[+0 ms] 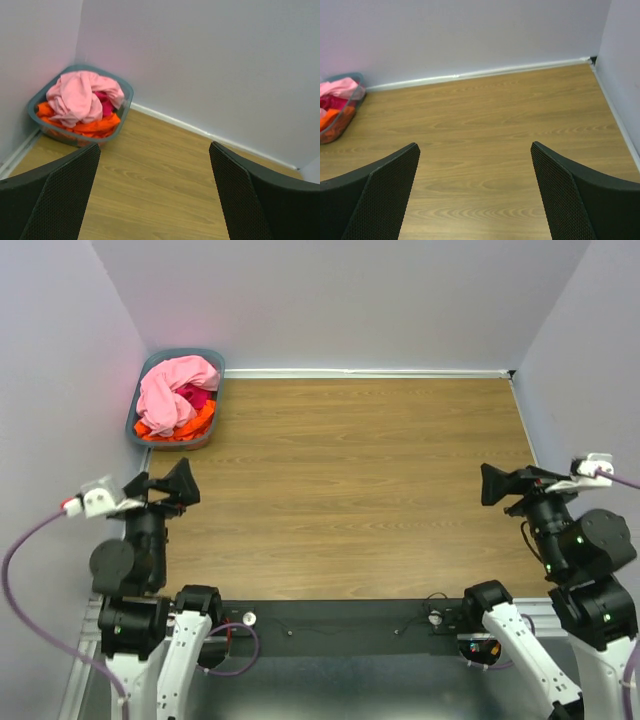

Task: Fold and stack the t-shirts
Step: Grab the tshirt from the pile, then move the tshirt to the center of the board, then flatten the tshirt out

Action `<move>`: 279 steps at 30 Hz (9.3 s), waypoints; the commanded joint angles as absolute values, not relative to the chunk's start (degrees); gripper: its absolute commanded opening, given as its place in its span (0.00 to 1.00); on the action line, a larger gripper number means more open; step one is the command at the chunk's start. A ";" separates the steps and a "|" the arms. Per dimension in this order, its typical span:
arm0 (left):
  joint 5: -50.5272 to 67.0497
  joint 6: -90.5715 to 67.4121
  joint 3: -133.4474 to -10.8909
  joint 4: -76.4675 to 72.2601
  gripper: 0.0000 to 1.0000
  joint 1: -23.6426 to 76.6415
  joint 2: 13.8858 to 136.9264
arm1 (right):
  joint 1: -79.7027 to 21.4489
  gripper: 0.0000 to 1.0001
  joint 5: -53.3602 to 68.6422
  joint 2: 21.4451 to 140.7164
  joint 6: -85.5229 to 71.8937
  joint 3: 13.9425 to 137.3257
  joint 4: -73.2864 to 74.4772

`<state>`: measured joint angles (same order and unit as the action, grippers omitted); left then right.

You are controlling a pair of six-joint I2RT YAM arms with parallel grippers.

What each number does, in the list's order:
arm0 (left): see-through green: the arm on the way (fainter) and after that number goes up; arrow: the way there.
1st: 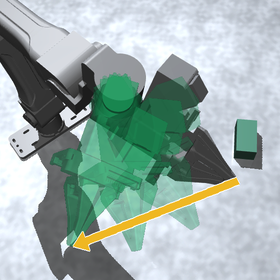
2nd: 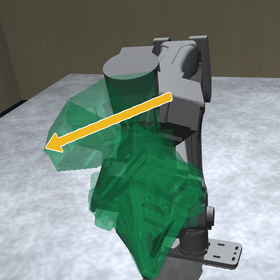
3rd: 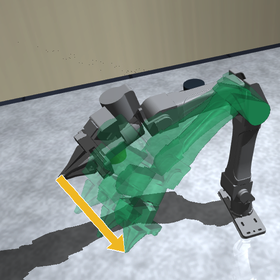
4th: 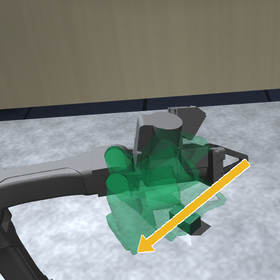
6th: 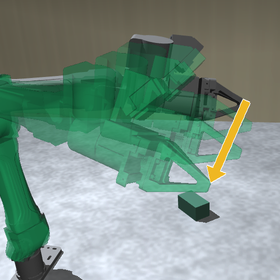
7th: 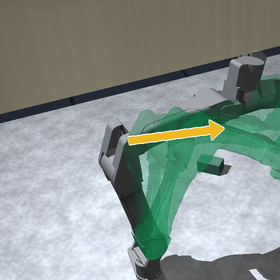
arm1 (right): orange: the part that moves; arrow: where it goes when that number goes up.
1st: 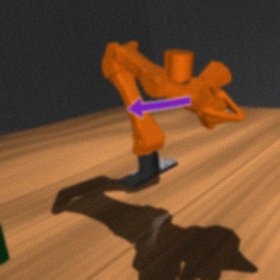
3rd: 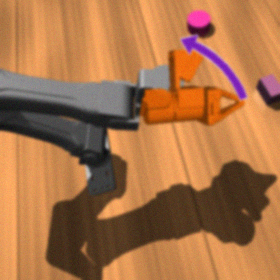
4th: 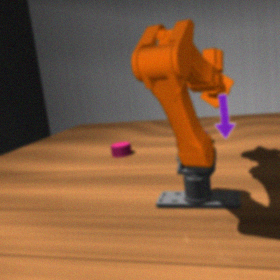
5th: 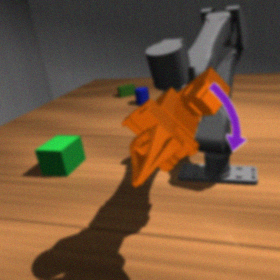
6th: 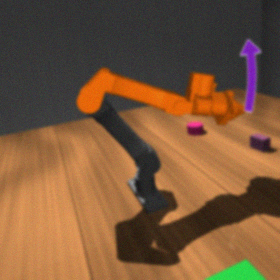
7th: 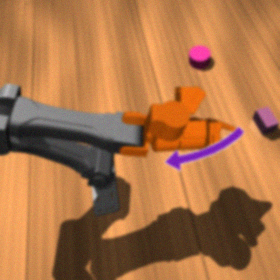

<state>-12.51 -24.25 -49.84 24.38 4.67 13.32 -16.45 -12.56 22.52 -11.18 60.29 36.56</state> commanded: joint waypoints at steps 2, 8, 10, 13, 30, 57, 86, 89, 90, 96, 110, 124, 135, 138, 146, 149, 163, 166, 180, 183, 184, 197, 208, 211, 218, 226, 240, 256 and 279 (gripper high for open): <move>-13.98 -28.56 -44.57 16.01 0.99 4.48 24.30 | -16.79 1.00 -10.81 26.89 -12.75 58.36 36.74; -15.90 -34.63 -48.49 8.00 0.98 3.70 48.88 | -16.79 1.00 -3.71 32.60 -11.26 58.36 36.39; -16.52 -35.15 -51.75 6.51 0.98 2.29 55.69 | -16.79 1.00 -3.78 34.44 -11.25 58.01 36.47; -16.17 -36.38 -58.08 4.66 0.98 -4.72 69.56 | -16.79 1.00 -4.57 38.83 -12.22 57.57 36.65; -16.36 -30.85 -95.10 21.97 0.83 -15.82 109.07 | -16.79 1.00 -11.34 44.21 -13.62 58.45 36.65; -13.53 -27.34 -96.58 21.97 0.00 -16.44 114.00 | -16.79 1.00 -12.92 45.00 -13.80 59.06 36.48; -5.81 -27.85 -113.36 16.44 0.00 39.81 84.30 | -16.79 1.00 -7.29 33.32 -14.41 64.78 36.91; -6.15 -30.75 -95.98 12.40 0.00 39.64 78.76 | -16.79 1.00 -7.30 32.35 -14.33 63.37 37.26; -6.33 -33.55 -91.10 9.61 0.00 39.46 77.44 | -16.79 1.00 -7.29 31.91 -14.59 63.02 37.79; -3.34 -47.45 -56.41 0.46 0.00 34.46 72.33 | -16.79 1.00 -4.23 32.96 -17.22 60.03 40.34; -11.25 -33.51 -48.58 9.04 0.80 26.27 72.86 | -16.79 0.87 8.34 50.09 -25.48 50.46 41.66; -10.73 -36.74 -49.65 21.98 0.54 54.57 86.91 | -16.79 0.83 7.47 57.92 -28.65 41.84 38.32; -12.30 -40.08 -48.08 26.53 0.66 59.50 84.13 | -16.79 0.83 9.31 56.78 -29.53 39.73 37.44; -14.58 -39.38 -48.34 29.53 0.67 59.50 80.34 | -16.79 0.83 9.84 56.16 -29.62 39.38 37.35; -14.76 -36.74 -49.48 32.43 0.60 62.22 85.16 | -16.79 0.83 10.28 55.72 -30.41 39.11 36.91; -15.46 -37.70 -49.75 33.66 0.56 62.84 87.00 | -16.79 0.83 10.55 55.20 -30.67 39.11 36.83; -17.31 -35.69 -54.05 29.88 0.61 64.42 93.07 | -16.79 0.83 11.25 54.23 -32.25 38.85 36.65; -18.37 -35.33 -53.79 29.62 0.61 64.42 94.04 | -16.79 0.83 11.16 53.88 -32.52 38.94 36.65; -16.01 -30.85 -49.66 29.45 0.59 63.19 89.83 | -16.79 0.83 11.34 52.73 -33.93 37.88 36.30; -14.68 -30.67 -50.09 30.14 0.59 62.58 88.24 | -16.79 0.83 11.16 53.00 -34.01 38.23 36.21; -14.59 -30.67 -50.27 30.76 0.58 62.49 88.50 | -16.79 0.83 11.25 53.09 -34.10 38.32 36.12; -12.66 -26.28 -54.84 29.53 0.57 62.14 96.06 | -16.79 0.83 11.60 53.52 -34.45 38.67 35.42; -11.08 -25.66 -53.96 30.67 0.00 60.82 96.60 | -16.96 0.82 16.60 57.39 -32.96 37.45 33.84; -11.07 -25.66 -55.80 31.90 0.00 59.94 95.45 | -17.49 0.82 16.52 59.94 -33.49 35.34 31.38; -8.79 -23.65 -63.54 36.47 0.00 53.97 90.71 | -19.68 0.79 15.21 71.08 -32.87 34.63 24.79; -3.52 -20.92 -71.71 39.46 0.00 40.99 85.61 | -20.48 0.64 9.41 80.15 -31.56 37.17 21.18; 8.77 -17.05 -73.30 35.95 0.00 11.54 78.66 | 1.04 0.01 -9.21 93.77 -28.48 60.32 21.88; 19.07 -23.99 -61.09 24.35 0.00 9.05 76.47 | -3.08 0.63 -6.06 80.25 -32.07 48.09 30.14; 17.14 -22.32 -57.75 22.77 0.00 9.05 76.29 | -6.06 0.59 -15.64 84.37 -33.84 44.21 33.49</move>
<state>17.39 -23.09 -58.78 24.14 9.13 78.19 -5.56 -10.35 82.63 -32.67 42.81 31.33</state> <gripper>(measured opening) 0.007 0.585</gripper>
